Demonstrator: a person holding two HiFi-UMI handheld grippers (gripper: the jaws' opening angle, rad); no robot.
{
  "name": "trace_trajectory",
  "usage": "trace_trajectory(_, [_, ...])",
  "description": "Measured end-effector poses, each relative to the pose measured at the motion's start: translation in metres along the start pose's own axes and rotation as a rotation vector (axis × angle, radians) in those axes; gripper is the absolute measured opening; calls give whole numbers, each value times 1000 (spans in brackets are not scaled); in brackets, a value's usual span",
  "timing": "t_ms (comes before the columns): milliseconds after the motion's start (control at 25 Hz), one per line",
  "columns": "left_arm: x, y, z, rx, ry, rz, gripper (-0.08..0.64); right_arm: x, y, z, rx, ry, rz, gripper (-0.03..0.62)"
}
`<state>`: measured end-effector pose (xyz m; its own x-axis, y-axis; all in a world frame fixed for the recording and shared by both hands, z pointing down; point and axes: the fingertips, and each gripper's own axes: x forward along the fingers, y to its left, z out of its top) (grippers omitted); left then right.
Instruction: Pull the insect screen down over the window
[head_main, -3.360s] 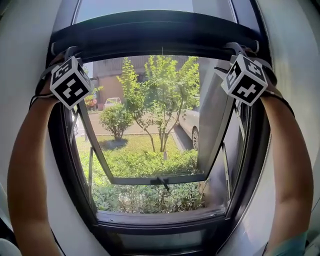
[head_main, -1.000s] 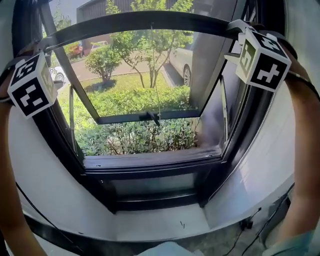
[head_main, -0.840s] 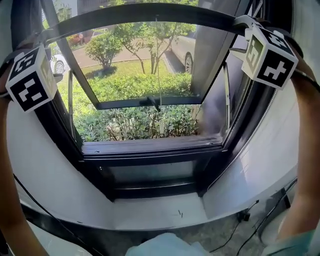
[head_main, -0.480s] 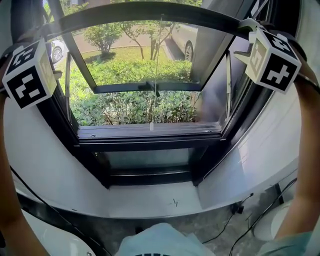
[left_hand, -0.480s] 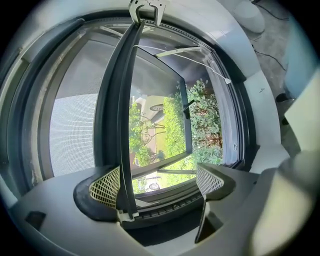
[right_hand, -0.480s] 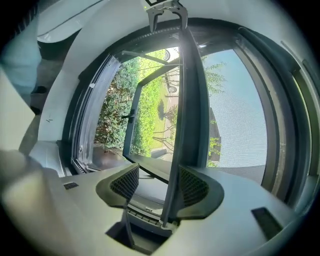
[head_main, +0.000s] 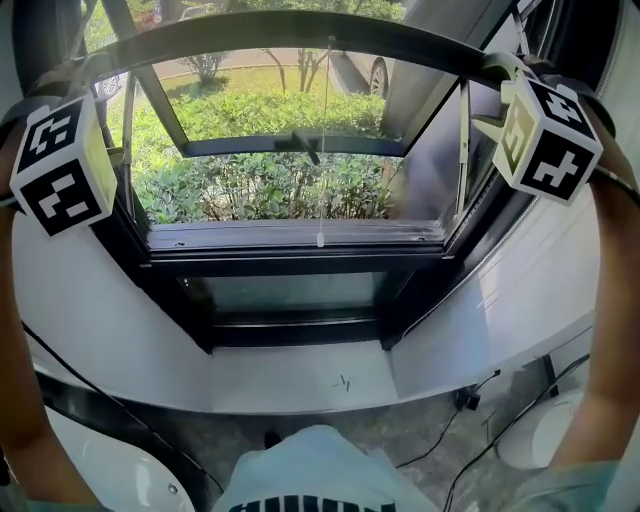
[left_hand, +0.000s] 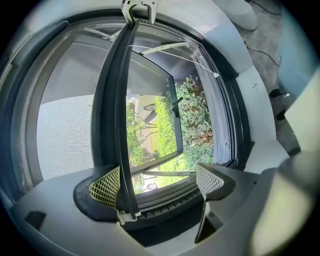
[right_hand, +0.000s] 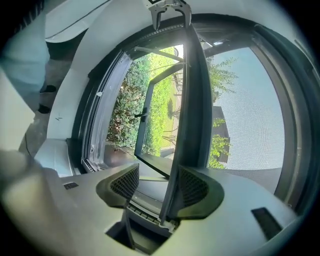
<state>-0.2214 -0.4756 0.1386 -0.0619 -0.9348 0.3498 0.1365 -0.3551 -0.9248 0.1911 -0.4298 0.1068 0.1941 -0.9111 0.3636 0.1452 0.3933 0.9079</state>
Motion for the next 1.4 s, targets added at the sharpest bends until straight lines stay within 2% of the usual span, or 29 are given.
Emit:
trace_trajectory(120, [2,-12,1,15,3,-5,469,1,13,0,-9,3,19,252])
trace_trajectory(760, [34,-98,20,55,-27,-138,469,39,99,14,-36,-5,162,252])
trace_trajectory(960, [50,-141,25,47,-56,-183,469,55,140,27,-22,-23,189,252])
trace_trajectory(1280, [75,-228,39,47,-77,-290,468,86,222,48,-9,-42,247,252])
trace_trajectory(1400, [84,-259,46,24,-94,-338,468,96,254,54,-12,-34,275,252])
